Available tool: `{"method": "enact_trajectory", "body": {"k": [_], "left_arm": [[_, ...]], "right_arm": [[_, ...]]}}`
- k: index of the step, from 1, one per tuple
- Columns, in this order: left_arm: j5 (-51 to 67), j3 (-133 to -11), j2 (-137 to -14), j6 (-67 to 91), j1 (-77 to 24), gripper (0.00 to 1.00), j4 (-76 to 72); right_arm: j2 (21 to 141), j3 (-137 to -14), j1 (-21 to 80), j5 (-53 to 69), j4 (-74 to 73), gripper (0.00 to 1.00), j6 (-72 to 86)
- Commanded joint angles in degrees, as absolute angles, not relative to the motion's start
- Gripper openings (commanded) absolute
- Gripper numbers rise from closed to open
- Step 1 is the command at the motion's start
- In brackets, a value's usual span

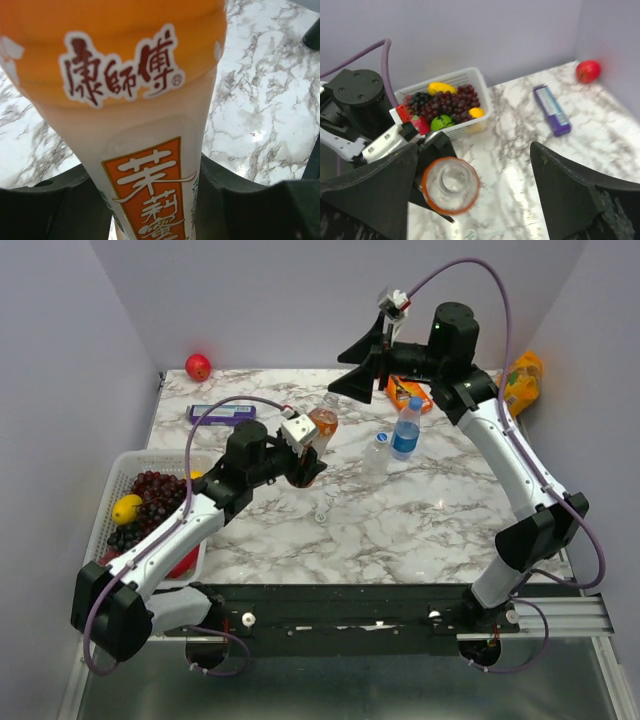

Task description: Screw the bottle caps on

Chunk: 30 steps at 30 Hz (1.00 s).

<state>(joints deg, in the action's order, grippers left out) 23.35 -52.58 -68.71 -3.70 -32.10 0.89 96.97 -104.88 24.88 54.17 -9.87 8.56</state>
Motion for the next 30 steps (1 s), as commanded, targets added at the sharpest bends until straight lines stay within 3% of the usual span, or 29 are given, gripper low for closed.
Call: {"method": "enact_trajectory", "body": {"k": [1,4,5,6,8,11,18,30], "left_arm": [[14.89,-50.72,-61.19,-5.01,-28.58,0.47,5.00],[11.53,-49.93,-58.46,-2.65,-25.94,0.42,4.23],[9.60,-49.49,-57.93,-1.77,-24.10,0.28,3.61],[8.28,-48.79,-57.40,-0.28,-23.39,0.21,3.17],[7.65,-48.25,-56.17,1.30,-20.67,0.14,1.41],[6.68,-47.90,-54.58,4.03,-18.20,0.01,0.26],[4.49,-48.25,-51.77,7.21,-12.40,0.00,-0.97],[7.03,-46.67,-48.87,10.45,-7.21,0.00,2.55]], "right_arm": [[95.62,-112.58,23.55,53.16,-22.44,1.00,-7.60],[99.48,-117.22,24.17,55.81,-32.48,0.99,-20.50],[100.80,-119.25,24.78,55.64,-40.96,0.97,-24.57],[103.77,-121.01,26.00,55.46,-45.48,0.95,-28.87],[105.98,-123.75,27.94,53.36,-57.67,0.89,-42.88],[106.26,-117.82,34.17,43.44,-62.65,0.86,-55.05],[103.53,-96.87,42.18,34.02,-56.78,0.84,-66.61],[109.33,-88.07,47.98,26.37,-50.28,0.72,-74.10]]}}
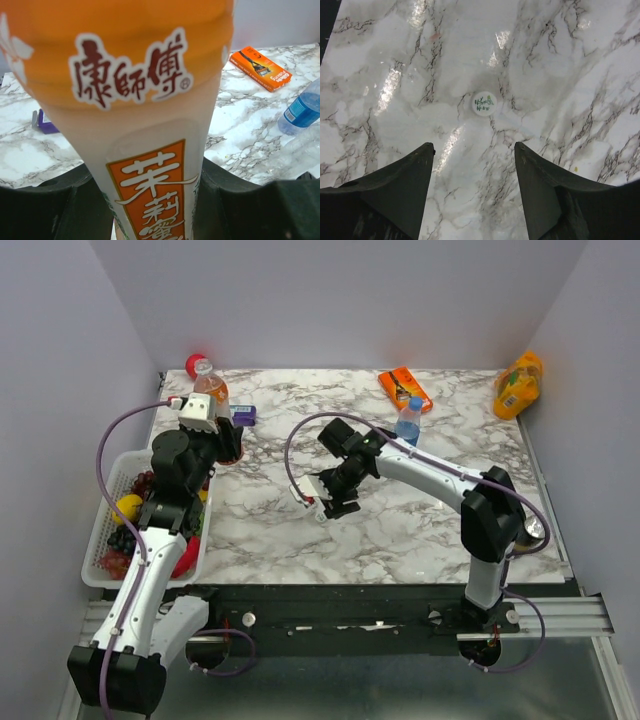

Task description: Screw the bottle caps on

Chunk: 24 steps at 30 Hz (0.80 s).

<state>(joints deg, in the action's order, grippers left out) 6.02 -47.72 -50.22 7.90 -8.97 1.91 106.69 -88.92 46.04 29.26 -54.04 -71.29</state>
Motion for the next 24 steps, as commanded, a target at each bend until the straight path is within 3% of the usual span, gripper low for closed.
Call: {"method": "enact_trajectory", "body": {"k": [1,24], "left_arm": [[7.21,-46.50,-48.69,10.81,-7.03,0.00,2.98],[10.28,-43.60,-47.20,13.27,-4.31,0.00,4.48]], "right_arm": [[110.29,-87.81,48.16,25.76,-48.27,0.70,-73.57],[118.65,-87.98,50.62,23.29,-43.51,0.60,-67.76]]}}
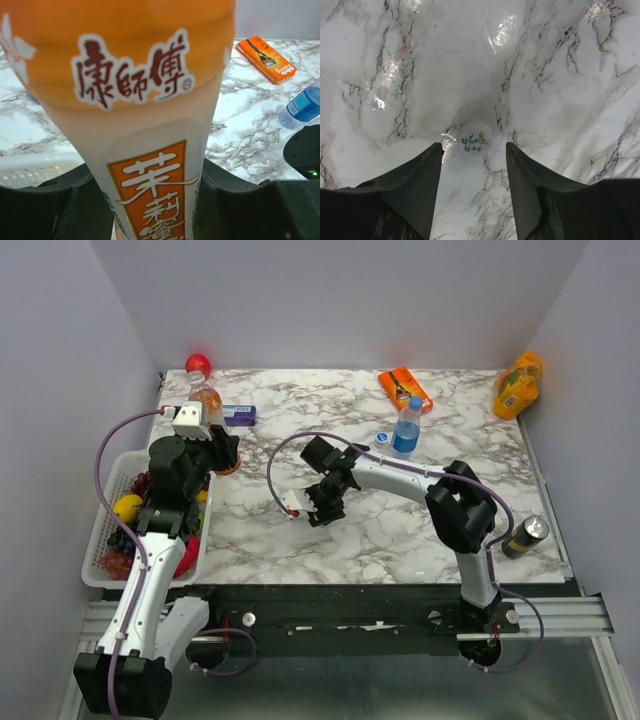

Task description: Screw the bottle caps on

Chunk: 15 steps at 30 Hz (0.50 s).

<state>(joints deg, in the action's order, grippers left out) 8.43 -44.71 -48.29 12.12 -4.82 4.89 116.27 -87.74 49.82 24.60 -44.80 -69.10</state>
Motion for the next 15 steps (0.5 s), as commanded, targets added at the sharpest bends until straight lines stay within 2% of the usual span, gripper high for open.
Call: {"method": "enact_trajectory", "body": {"k": [1,15], "left_arm": [[10.28,-43.51,-47.20,13.45,-4.31,0.00,4.48],[10.99,-42.36,-46.76,13.80,-3.87,0.00,4.48]], "right_arm": [[118.91,-88.07,50.71,22.94,-43.59,0.60,-67.85],[120.59,-88.59,50.98,21.53,-43.42,0.50,-67.24]]}}
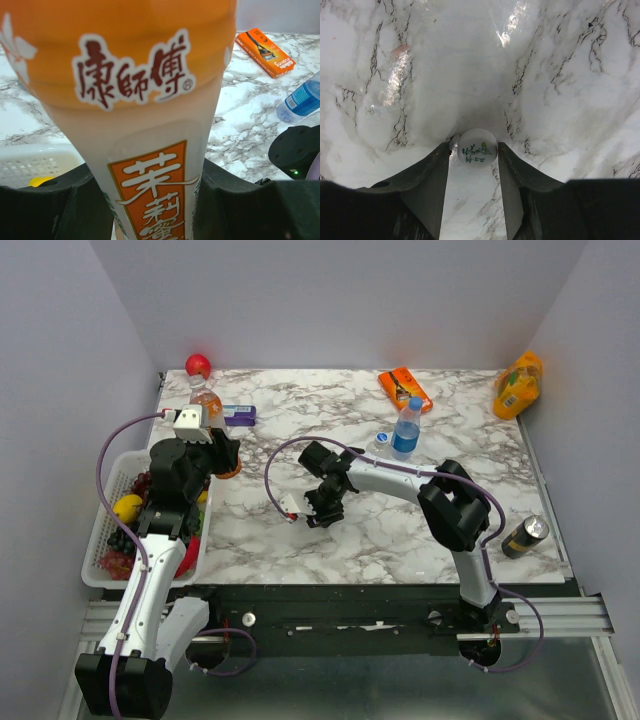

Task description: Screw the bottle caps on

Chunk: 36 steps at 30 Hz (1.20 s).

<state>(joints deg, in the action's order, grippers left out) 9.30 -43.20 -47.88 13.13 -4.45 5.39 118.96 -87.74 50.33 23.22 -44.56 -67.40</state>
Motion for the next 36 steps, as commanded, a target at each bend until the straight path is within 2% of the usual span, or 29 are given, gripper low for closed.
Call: {"method": "enact_trajectory", "body": {"k": [1,8,13,20,24,30,36], "left_arm": [[10.90,-42.28,-46.84,13.89,-3.87,0.00,4.40],[12.21,-41.57,-47.20,13.89,-3.78,0.00,3.52],[23.51,-39.56,-48.07,11.35,-4.13,0.00,0.27],[36.37,-34.63,-47.90,-4.90,-10.70,0.00,-3.08],[38.05,-31.74,-47.55,-12.38,-16.15,0.00,-4.21],[35.69,-23.56,-47.20,-13.01,-24.51,0.00,-16.77],[32.70,-17.33,-48.78,-13.80,-33.83,0.00,-28.90]], "right_arm": [[120.50,-88.59,50.89,21.53,-43.42,0.49,-67.15],[119.80,-88.33,50.89,21.53,-42.72,0.40,-66.62],[114.89,-88.76,50.98,23.98,-42.98,0.37,-64.17],[102.67,-98.50,47.03,34.43,-55.80,0.36,-54.42],[97.13,-102.21,42.73,38.14,-60.20,0.35,-50.63],[92.73,-111.59,37.89,42.44,-72.84,0.36,-51.85],[91.23,-117.86,37.88,46.49,-83.22,0.37,-56.24]]}}
